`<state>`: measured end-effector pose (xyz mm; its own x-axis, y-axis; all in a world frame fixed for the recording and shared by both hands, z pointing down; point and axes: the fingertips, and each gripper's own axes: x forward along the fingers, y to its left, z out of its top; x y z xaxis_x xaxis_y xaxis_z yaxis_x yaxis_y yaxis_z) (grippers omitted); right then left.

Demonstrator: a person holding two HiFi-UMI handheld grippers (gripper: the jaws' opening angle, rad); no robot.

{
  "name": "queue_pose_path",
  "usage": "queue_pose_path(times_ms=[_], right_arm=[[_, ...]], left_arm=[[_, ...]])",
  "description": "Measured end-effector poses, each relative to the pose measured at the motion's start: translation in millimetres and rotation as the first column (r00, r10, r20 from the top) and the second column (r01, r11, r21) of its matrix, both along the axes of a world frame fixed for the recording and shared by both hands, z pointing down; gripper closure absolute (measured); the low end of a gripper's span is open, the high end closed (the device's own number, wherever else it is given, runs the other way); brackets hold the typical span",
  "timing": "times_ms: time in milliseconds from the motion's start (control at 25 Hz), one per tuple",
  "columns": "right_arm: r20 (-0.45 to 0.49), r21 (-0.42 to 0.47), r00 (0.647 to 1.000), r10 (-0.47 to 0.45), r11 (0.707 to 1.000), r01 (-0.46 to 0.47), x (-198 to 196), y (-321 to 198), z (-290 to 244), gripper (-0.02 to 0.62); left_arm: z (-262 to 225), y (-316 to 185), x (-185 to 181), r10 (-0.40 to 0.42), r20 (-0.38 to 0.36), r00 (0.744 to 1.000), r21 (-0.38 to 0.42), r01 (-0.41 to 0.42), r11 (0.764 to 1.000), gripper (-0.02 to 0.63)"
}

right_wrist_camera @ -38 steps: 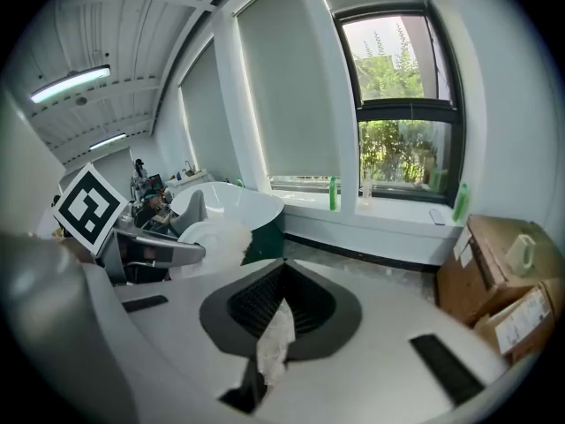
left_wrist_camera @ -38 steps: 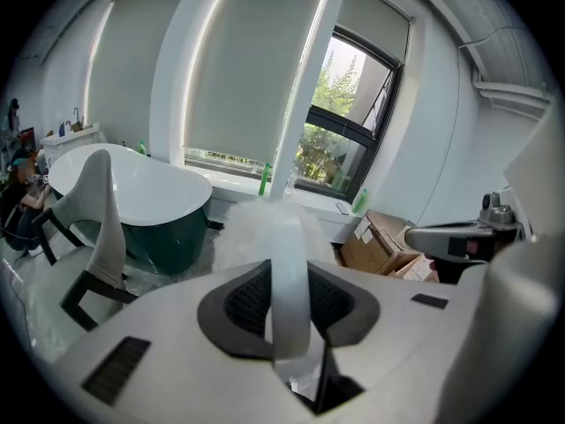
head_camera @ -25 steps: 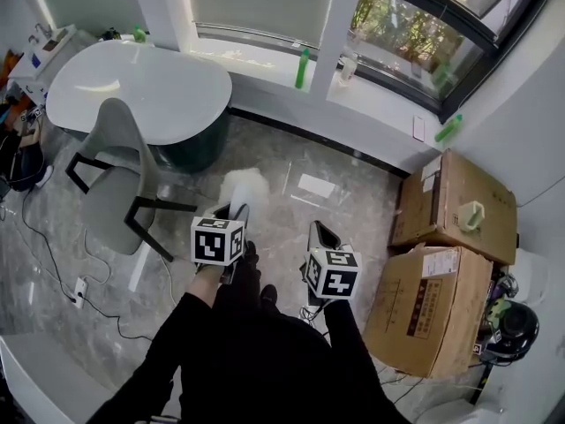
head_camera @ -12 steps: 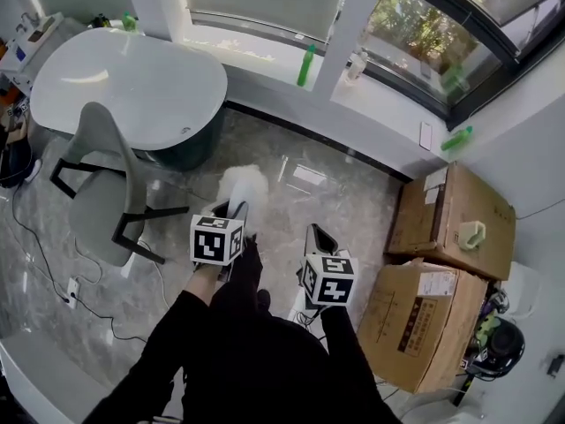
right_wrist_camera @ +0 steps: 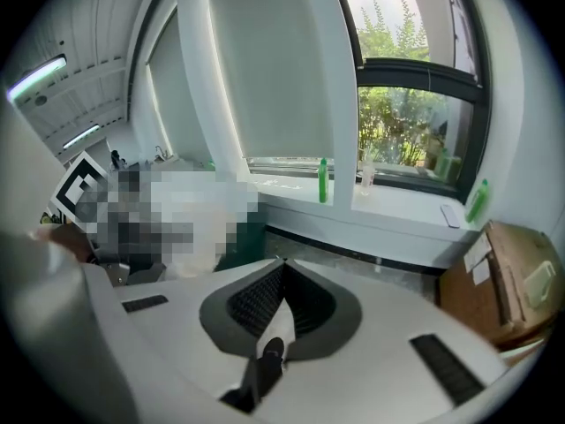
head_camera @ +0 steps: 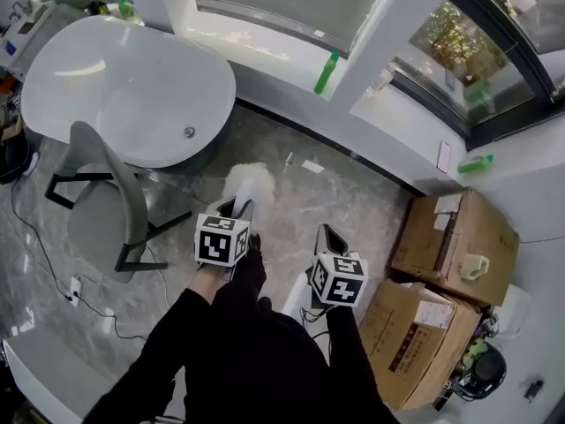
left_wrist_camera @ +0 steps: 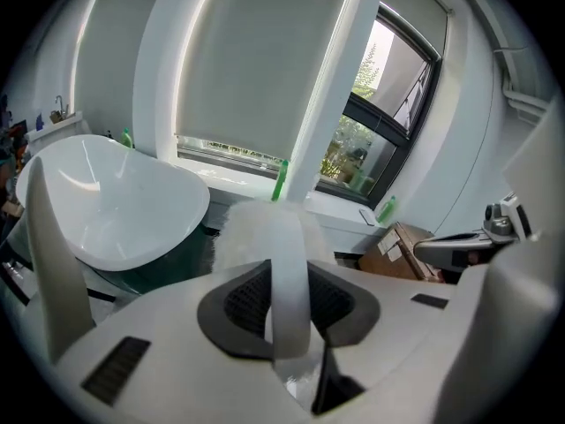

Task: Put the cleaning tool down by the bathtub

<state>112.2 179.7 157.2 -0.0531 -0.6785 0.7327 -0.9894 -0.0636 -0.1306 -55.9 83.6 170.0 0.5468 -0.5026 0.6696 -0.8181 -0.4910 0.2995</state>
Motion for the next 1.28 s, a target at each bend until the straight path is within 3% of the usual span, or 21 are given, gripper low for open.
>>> queue_pose_path(times_ms=[640,1280], right_arm=[[-0.074,-0.064,0.995,-0.070,0.996,0.065,28.5,-103.4,51.8,0.595],[-0.061,-0.101,0.980,-0.191,0.978,0.184,41.5,-193.5,184.4,0.595]], left_arm=[[52.1,-107.2,22.5,-0.030,0.014,0.999,-0.030,0.030,0.999,0.511],[191.5,-161.2,19.9,-0.144,0.028,0.989,-0.078,0.146,0.986,0.511]])
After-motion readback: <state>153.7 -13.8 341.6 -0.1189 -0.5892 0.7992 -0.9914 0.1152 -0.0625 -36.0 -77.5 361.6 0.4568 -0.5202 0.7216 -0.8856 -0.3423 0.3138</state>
